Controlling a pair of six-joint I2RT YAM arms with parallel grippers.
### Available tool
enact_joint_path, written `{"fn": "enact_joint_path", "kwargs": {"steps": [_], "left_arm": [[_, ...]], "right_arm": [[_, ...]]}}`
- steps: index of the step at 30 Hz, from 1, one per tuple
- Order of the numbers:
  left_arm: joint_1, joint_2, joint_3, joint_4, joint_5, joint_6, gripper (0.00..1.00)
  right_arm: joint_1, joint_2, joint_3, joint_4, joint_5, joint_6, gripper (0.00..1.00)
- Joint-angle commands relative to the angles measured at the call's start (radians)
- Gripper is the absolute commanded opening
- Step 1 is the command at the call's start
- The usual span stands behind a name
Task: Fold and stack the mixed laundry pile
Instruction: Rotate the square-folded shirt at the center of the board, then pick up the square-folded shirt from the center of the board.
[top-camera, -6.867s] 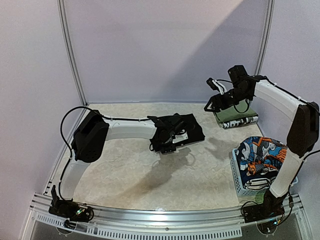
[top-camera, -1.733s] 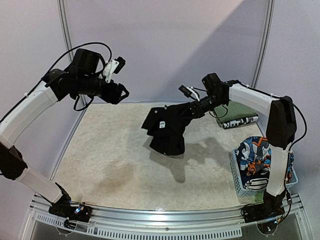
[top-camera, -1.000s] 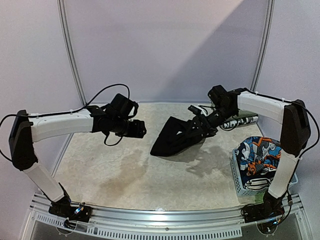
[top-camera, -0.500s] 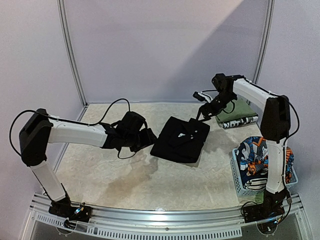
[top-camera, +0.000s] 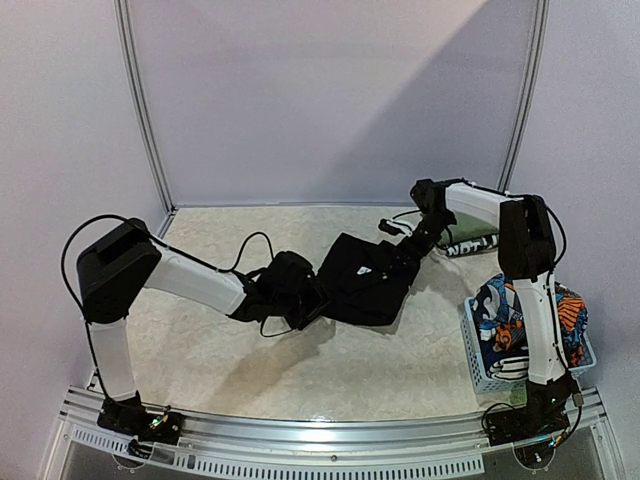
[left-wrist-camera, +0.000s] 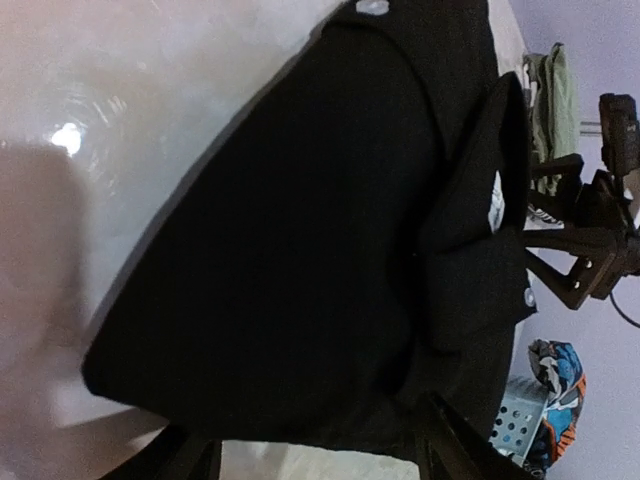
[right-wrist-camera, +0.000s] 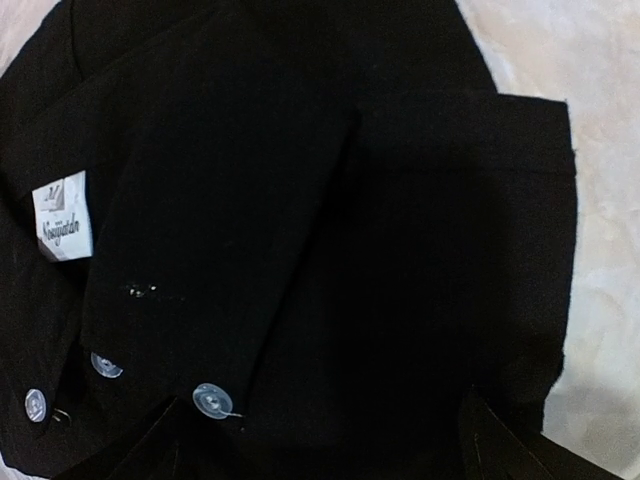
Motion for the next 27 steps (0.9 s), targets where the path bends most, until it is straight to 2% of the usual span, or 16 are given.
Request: {"fn": "enact_joint_path", "kwargs": {"steps": [1,3,7,8,9,10,12,19,24,27], "left_arm": [[0.058,0.043,0.041,0.003,0.025,0.012,0.65],[0.104,0.039,0.072,-0.066,0.007,0.092,0.64],[0.204,0.058,0.202,-0.215,0.005,0.35,0.64],[0.226,0.072,0.251,-0.265,0.008,0.426,0.64],[0.247,0.094,0.304,-0.303,0.022,0.491,0.64],[0.266,0.114,0.383,-0.391,0.034,0.544,0.64],[0.287,0.12,0.433,-0.459,0.046,0.6,0.64],[0.291,-0.079,0.292,-0.457,-0.049,0.689,0.67],[0.29,-0.103,0.234,-0.428,0.066,0.752,0.69],[0.288,-0.115,0.192,-0.384,0.151,0.749,0.7]], "right_arm": [[0.051,-0.041,-0.147,0.009,-0.078,0.077,0.91],[0.092,-0.103,-0.257,0.035,-0.106,0.111,0.91],[0.186,-0.198,-0.399,0.039,-0.176,0.144,0.92],[0.201,-0.218,-0.414,0.04,-0.191,0.154,0.93],[0.212,-0.231,-0.419,0.038,-0.207,0.172,0.98],[0.214,-0.249,-0.412,0.036,-0.22,0.184,0.99],[0.197,-0.278,-0.393,0.038,-0.208,0.217,0.99],[0.07,-0.45,-0.454,0.22,-0.205,0.379,0.99],[0.017,-0.346,-0.492,0.306,-0.37,0.456,0.99],[0.007,-0.265,-0.488,0.335,-0.416,0.507,0.99]]}}
